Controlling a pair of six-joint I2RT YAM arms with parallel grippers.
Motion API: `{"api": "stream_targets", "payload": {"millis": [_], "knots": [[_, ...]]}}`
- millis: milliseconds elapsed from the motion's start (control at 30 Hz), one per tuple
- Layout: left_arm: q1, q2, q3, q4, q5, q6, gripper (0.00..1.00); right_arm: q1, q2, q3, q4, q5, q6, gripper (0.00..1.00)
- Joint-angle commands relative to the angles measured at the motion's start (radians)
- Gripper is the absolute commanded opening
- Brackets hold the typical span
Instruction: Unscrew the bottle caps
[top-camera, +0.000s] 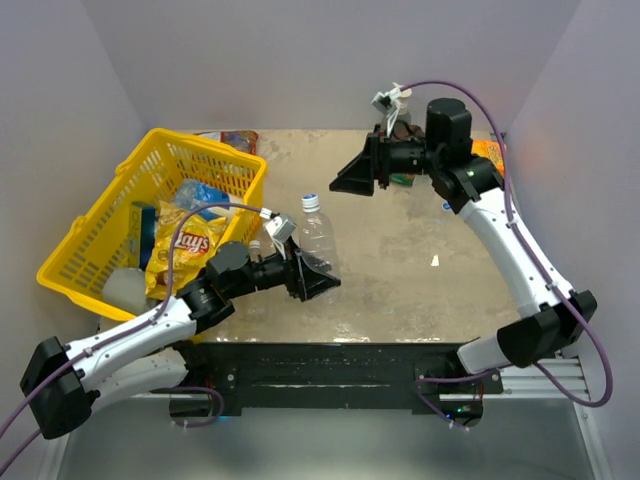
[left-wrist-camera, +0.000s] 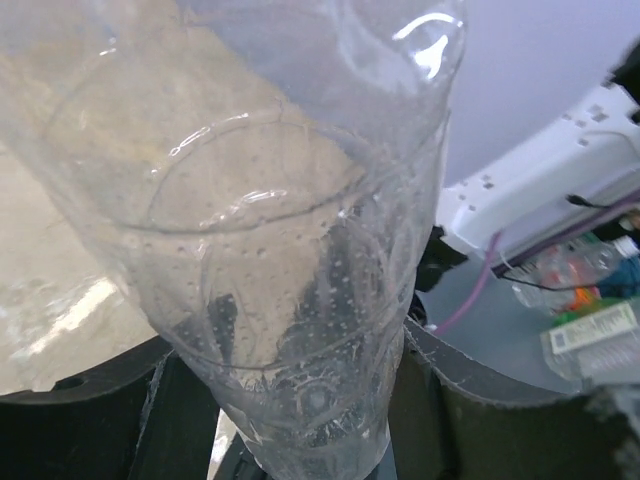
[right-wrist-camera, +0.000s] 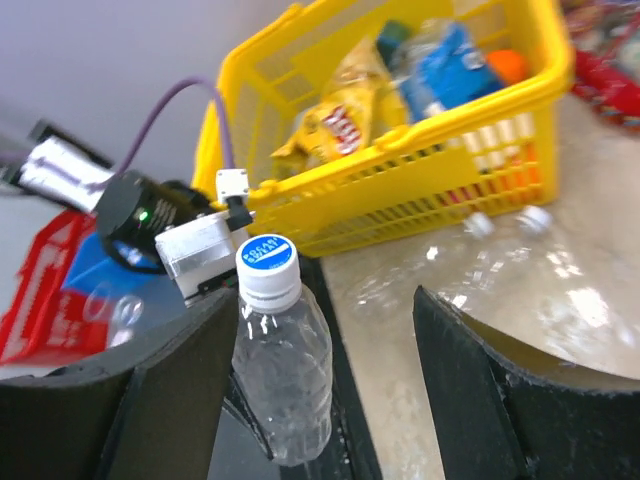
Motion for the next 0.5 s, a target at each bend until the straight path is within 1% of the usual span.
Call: {"api": "stream_targets", "payload": {"millis": [0, 33, 67, 100, 133, 200, 300, 467], "knots": [[0.002, 0.018, 0.103, -0.144, -0.202, 0.031, 0.40, 0.013, -0.101, -0.009, 0.090, 0.307, 0.121, 0.72], [0.001, 0.031, 0.119, -0.169, -0.248, 0.029, 0.40, 0.026, -0.110, -0.006, 0.068, 0.356, 0.121, 0.70], [-0.007, 0.057, 0.133, -0.189, -0.262, 0.035, 0.40, 0.036, -0.116, 0.003, 0.042, 0.405, 0.119, 0.67], [-0.013, 0.068, 0.159, -0.210, -0.282, 0.040, 0.40, 0.068, -0.112, 0.016, 0.015, 0.503, 0.101, 0.65], [-0.019, 0.079, 0.171, -0.216, -0.294, 0.044, 0.40, 0.087, -0.106, 0.052, -0.052, 0.546, 0.093, 0.60], [-0.031, 0.105, 0.197, -0.221, -0.311, 0.044, 0.39, 0.142, -0.083, 0.086, -0.109, 0.664, 0.060, 0.57], [-0.038, 0.134, 0.222, -0.227, -0.325, 0.038, 0.39, 0.205, -0.052, 0.132, -0.186, 0.746, 0.037, 0.53], [-0.054, 0.163, 0.239, -0.224, -0.328, 0.032, 0.39, 0.253, -0.027, 0.143, -0.207, 0.782, 0.030, 0.51]]}}
